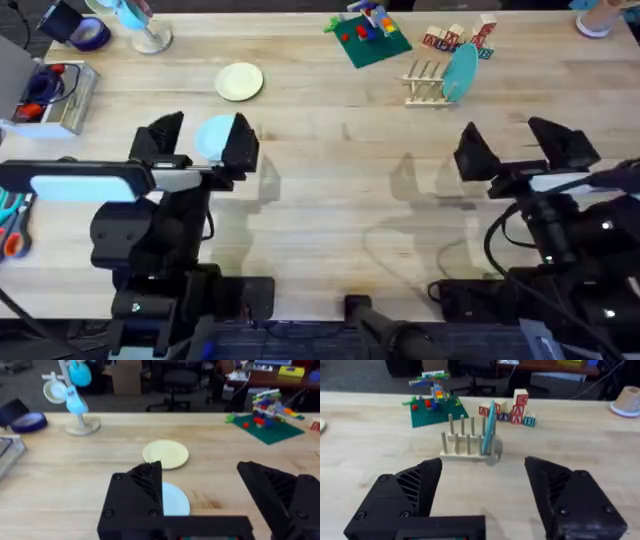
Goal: Pick up the plates from the table one by one and place each into a slot on the dish rack.
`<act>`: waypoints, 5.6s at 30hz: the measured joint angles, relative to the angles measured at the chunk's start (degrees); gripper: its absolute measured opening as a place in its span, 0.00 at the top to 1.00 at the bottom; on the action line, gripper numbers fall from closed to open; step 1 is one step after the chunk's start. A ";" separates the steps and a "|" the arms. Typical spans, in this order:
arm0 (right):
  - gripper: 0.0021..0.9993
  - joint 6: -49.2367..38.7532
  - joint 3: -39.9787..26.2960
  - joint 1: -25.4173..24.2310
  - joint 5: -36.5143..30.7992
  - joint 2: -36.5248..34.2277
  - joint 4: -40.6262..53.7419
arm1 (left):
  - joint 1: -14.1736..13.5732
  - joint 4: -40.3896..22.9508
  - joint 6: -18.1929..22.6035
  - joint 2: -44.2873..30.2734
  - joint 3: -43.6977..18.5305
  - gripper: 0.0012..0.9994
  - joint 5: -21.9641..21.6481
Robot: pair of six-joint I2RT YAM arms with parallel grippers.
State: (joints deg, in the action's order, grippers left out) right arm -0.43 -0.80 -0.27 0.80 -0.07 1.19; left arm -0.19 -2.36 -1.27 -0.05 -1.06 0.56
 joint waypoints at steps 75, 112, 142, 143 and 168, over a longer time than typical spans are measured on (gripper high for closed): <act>0.00 3.23 -66.53 0.00 19.82 -59.18 38.30 | 13.60 -61.74 4.78 -74.53 -75.38 0.19 -1.66; 0.00 2.08 -66.53 0.00 19.80 -59.18 38.30 | 23.34 -54.96 13.80 -77.40 -75.45 0.96 25.66; 0.00 1.90 -66.53 0.00 19.80 -59.18 38.28 | 33.11 -61.32 30.18 -93.04 -75.45 0.96 41.29; 0.00 1.90 -66.53 0.00 19.80 -59.19 38.30 | 33.11 -61.32 31.13 -93.04 -75.45 0.96 41.12; 0.00 2.19 -66.53 0.00 19.82 -59.20 38.30 | 33.14 -62.79 40.32 -100.59 -75.49 0.96 40.11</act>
State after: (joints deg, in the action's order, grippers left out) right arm 1.76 -67.33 -0.27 20.62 -59.27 39.48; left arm 32.95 -65.14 39.05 -100.64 -76.55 40.66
